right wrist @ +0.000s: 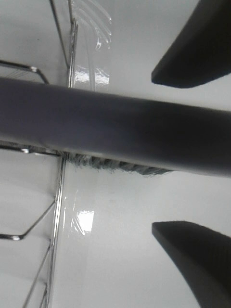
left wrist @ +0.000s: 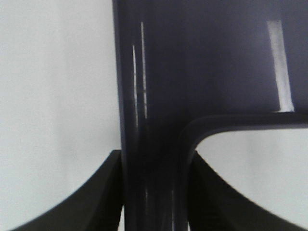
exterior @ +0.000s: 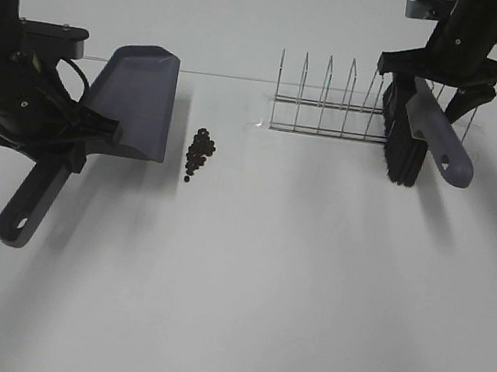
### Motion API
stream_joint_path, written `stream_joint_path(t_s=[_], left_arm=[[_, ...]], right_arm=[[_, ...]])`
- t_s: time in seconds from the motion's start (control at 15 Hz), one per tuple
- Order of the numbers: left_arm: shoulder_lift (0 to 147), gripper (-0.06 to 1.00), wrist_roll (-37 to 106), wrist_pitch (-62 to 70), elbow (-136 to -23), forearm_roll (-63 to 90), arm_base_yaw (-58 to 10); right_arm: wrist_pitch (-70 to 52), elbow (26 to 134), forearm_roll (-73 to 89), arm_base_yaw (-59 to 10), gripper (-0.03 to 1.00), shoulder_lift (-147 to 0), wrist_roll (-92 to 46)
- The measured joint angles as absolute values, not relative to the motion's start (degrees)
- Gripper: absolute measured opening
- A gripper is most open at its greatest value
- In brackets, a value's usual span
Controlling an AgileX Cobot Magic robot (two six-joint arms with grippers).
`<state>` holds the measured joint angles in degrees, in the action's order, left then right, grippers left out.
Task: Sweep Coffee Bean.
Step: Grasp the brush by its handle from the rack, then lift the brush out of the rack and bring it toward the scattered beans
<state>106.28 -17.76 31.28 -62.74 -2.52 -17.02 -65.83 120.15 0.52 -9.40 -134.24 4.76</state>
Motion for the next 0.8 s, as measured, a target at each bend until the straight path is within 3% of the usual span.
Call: stream_joint_path(t_s=[0.2, 0.4, 0.8], left_arm=[[106.28, 0.36, -17.76, 31.28, -62.74, -2.46, -17.02], [106.28, 0.36, -17.76, 31.28, -62.74, -2.46, -17.02], [106.28, 0.36, -17.76, 31.28, -62.74, -2.46, -17.02]], right_arm=[[-63.66, 120.15, 0.0, -9.4, 0.61, -136.65, 4.81], [-63.25, 120.15, -1.55, -9.4, 0.36, -137.57, 5.27], [-68.12, 124.39, -1.72, -9.17, 0.36, -137.85, 5.39]])
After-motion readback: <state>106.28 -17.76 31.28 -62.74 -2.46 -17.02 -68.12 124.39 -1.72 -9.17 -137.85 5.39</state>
